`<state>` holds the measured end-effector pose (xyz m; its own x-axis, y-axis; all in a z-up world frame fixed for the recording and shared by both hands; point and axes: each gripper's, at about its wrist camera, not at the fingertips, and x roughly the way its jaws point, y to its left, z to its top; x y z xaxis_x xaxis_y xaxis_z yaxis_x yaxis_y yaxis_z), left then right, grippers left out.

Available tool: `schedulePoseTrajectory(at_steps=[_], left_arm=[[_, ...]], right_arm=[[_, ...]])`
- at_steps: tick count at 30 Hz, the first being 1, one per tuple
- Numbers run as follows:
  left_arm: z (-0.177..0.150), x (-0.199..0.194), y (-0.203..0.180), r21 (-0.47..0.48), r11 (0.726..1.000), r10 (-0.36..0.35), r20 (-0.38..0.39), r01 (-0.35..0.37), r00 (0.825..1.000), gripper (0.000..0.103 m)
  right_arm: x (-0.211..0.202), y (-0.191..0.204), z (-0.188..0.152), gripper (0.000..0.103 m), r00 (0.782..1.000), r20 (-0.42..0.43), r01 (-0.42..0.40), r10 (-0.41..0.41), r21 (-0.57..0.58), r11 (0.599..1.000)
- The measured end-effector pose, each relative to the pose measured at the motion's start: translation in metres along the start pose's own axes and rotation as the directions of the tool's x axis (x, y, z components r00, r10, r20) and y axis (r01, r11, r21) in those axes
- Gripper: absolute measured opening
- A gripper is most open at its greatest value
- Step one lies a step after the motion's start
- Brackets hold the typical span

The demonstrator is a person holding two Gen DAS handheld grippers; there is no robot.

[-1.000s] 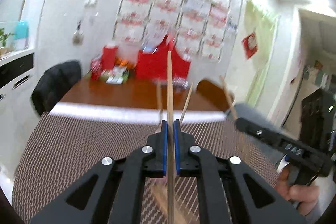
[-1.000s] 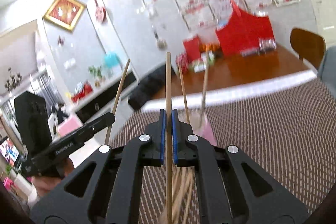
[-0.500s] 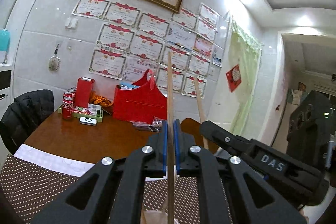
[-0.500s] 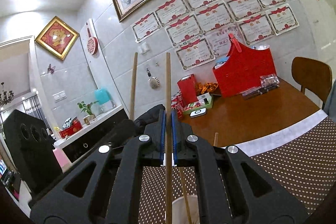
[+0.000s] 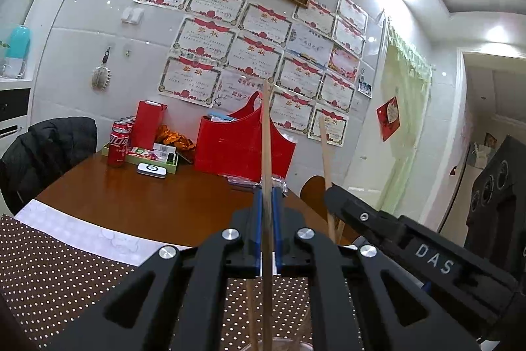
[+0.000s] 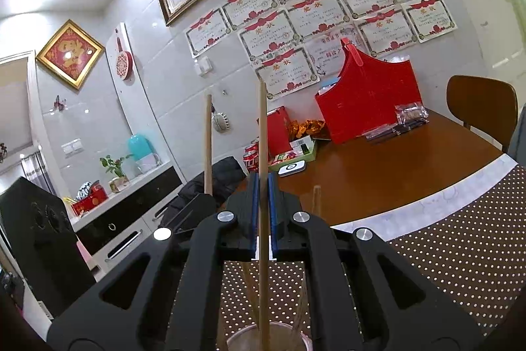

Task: Organize utensils
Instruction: 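Drop the sticks into the pink cup by opening both grippers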

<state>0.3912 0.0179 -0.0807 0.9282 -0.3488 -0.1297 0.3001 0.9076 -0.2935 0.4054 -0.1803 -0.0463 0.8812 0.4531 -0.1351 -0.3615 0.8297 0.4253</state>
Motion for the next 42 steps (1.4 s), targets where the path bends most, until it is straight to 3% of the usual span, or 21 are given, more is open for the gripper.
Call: schedulePoseTrajectory(at_steps=[8,10,11,12,13,15,16,18,26,36,42], left_arm=[[-0.018,0.004,0.001,0.019,1.0,0.01,-0.04,-0.009,0.999,0.006],[-0.018,0.0,0.001,0.024,1.0,0.015,-0.047,-0.014,0.999,0.007],[-0.017,-0.003,0.001,0.032,0.999,0.017,-0.046,-0.016,0.999,0.011],[-0.016,-0.008,-0.001,0.042,0.999,0.026,-0.041,-0.024,0.999,0.028],[-0.014,-0.012,-0.002,0.047,0.998,0.032,-0.035,-0.03,0.999,0.037],[-0.009,-0.023,-0.004,0.052,0.998,0.036,-0.019,-0.035,0.999,0.057],[-0.006,-0.027,-0.005,0.054,0.998,0.037,-0.017,-0.036,0.999,0.062],[0.001,-0.038,-0.008,0.057,0.997,0.051,-0.008,-0.051,0.999,0.079],[0.018,-0.069,-0.026,0.12,0.979,0.177,-0.067,-0.168,0.982,0.09],[0.024,-0.121,-0.049,0.185,0.943,0.303,-0.131,-0.277,0.944,0.09],[0.021,-0.15,-0.056,0.201,0.93,0.342,-0.163,-0.308,0.925,0.09]], right_arm=[[0.001,-0.002,-0.011,0.007,0.999,-0.042,0.011,-0.011,-0.005,1.0],[-0.004,-0.005,-0.01,0.011,0.999,-0.047,0.015,-0.015,0.0,1.0],[-0.01,-0.006,-0.01,0.031,0.999,-0.04,0.018,-0.018,0.007,1.0],[-0.015,-0.008,-0.009,0.068,1.0,-0.026,0.014,-0.013,0.016,1.0],[-0.022,-0.008,-0.008,0.081,1.0,-0.003,0.017,-0.017,0.023,1.0],[-0.035,-0.007,-0.003,0.085,0.999,0.023,0.024,-0.025,0.023,0.999],[-0.04,-0.007,0.0,0.086,0.999,0.026,0.021,-0.021,0.024,0.999],[-0.049,-0.005,0.005,0.096,0.999,0.035,0.027,-0.028,0.024,0.999],[-0.088,0.0,0.022,0.097,0.996,0.028,0.09,-0.09,0.013,0.996],[-0.138,0.014,0.024,0.097,0.985,-0.05,0.165,-0.167,-0.028,0.986],[-0.166,0.027,0.02,0.097,0.973,-0.082,0.208,-0.214,-0.079,0.975]])
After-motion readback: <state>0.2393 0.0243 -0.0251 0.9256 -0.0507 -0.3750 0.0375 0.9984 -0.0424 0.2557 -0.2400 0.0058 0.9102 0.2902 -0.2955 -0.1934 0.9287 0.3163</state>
